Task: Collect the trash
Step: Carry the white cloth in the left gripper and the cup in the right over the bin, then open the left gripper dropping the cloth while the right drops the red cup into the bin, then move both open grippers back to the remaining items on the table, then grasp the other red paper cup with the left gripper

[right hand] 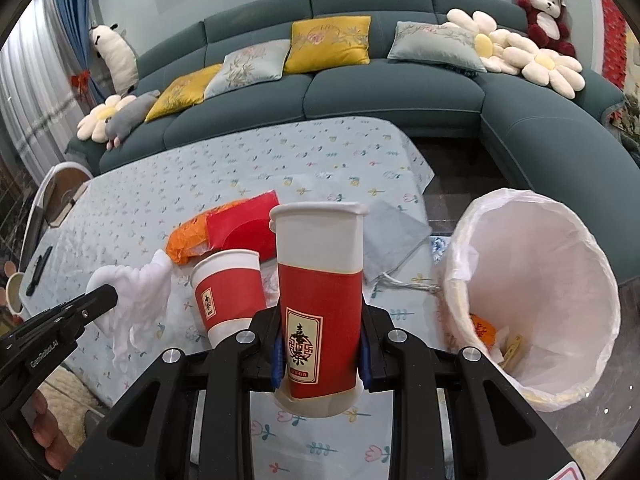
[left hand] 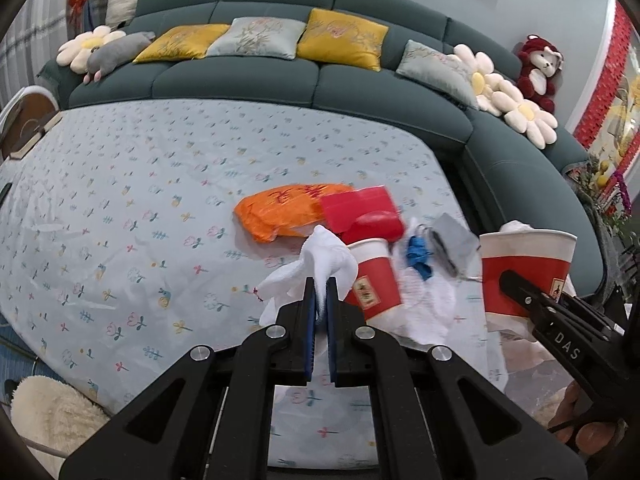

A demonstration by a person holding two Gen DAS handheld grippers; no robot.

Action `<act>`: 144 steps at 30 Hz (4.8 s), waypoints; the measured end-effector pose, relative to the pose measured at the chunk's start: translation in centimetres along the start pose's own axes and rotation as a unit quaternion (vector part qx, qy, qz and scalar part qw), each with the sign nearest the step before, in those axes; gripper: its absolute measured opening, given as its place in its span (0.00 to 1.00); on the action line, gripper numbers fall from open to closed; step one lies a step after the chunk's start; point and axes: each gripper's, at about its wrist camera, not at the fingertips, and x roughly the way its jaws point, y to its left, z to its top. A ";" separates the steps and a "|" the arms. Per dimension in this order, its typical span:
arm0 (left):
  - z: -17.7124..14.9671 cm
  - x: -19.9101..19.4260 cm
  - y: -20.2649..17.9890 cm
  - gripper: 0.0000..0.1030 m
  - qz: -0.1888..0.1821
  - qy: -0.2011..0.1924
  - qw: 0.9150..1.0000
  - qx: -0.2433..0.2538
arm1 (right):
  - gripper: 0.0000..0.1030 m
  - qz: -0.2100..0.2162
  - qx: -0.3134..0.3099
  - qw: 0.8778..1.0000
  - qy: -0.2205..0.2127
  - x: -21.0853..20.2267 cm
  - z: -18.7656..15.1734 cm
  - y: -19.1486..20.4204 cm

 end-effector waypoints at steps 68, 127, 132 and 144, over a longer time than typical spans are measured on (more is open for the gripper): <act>-1.9 6.1 -26.9 0.15 -0.150 0.064 0.973 0.164 | 0.38 -0.072 0.231 0.970 -0.038 -2.6 -3.5 -21.7; -1.8 6.4 -4.3 0.80 0.038 0.064 0.996 -0.045 | 0.67 -0.082 -0.028 0.996 0.013 -1.1 -3.8 -6.9; -1.4 8.7 -4.2 0.80 0.044 0.088 0.994 -0.045 | 0.67 -0.066 -0.024 0.997 0.031 0.6 -4.0 -5.4; -1.3 11.3 -3.0 0.65 0.029 0.121 0.991 -0.045 | 0.67 -0.041 -0.036 0.996 0.070 4.8 -4.1 -2.0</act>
